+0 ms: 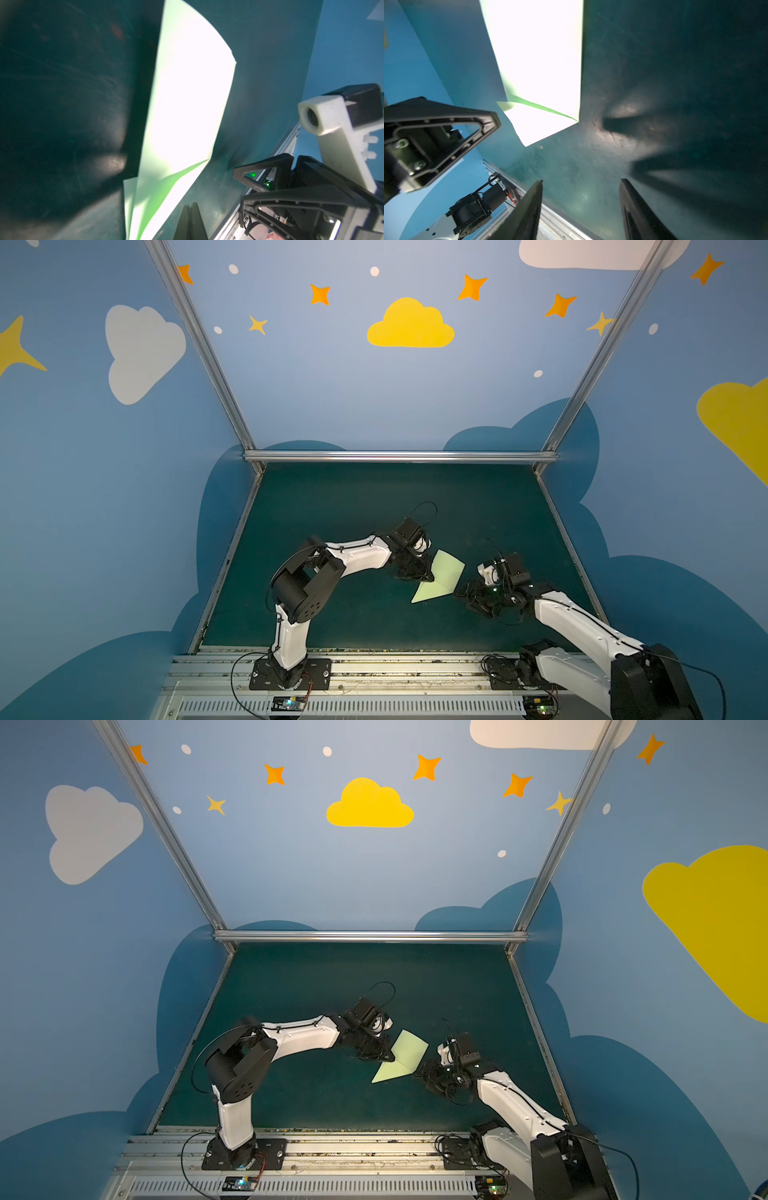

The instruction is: Fold a paper plane with a square sheet of paper (fold left side to right side)

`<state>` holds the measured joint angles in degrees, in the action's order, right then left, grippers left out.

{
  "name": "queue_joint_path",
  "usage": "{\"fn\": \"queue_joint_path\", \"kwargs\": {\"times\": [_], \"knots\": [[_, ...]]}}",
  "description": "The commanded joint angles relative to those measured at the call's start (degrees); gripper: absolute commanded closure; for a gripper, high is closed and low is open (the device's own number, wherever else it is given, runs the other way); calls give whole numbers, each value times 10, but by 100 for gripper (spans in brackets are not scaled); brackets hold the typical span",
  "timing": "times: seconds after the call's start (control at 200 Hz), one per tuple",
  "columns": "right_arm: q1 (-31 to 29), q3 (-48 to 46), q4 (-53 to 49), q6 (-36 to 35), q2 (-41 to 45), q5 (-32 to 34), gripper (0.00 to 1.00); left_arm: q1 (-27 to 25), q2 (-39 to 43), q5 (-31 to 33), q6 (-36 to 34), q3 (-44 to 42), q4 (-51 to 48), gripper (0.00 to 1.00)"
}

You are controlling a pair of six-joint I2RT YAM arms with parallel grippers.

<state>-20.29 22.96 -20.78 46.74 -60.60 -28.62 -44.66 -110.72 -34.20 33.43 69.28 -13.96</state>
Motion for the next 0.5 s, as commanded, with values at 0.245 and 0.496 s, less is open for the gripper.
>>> {"fn": "queue_joint_path", "kwargs": {"times": [0.245, 0.496], "knots": [[6, -9, 56, 17, -36, -18, 42, 23, -48, 0, -28, 17, -16, 96], [7, -3, 97, 19, -86, -26, 42, 26, -62, 1, -26, -5, 3, 96]]}}
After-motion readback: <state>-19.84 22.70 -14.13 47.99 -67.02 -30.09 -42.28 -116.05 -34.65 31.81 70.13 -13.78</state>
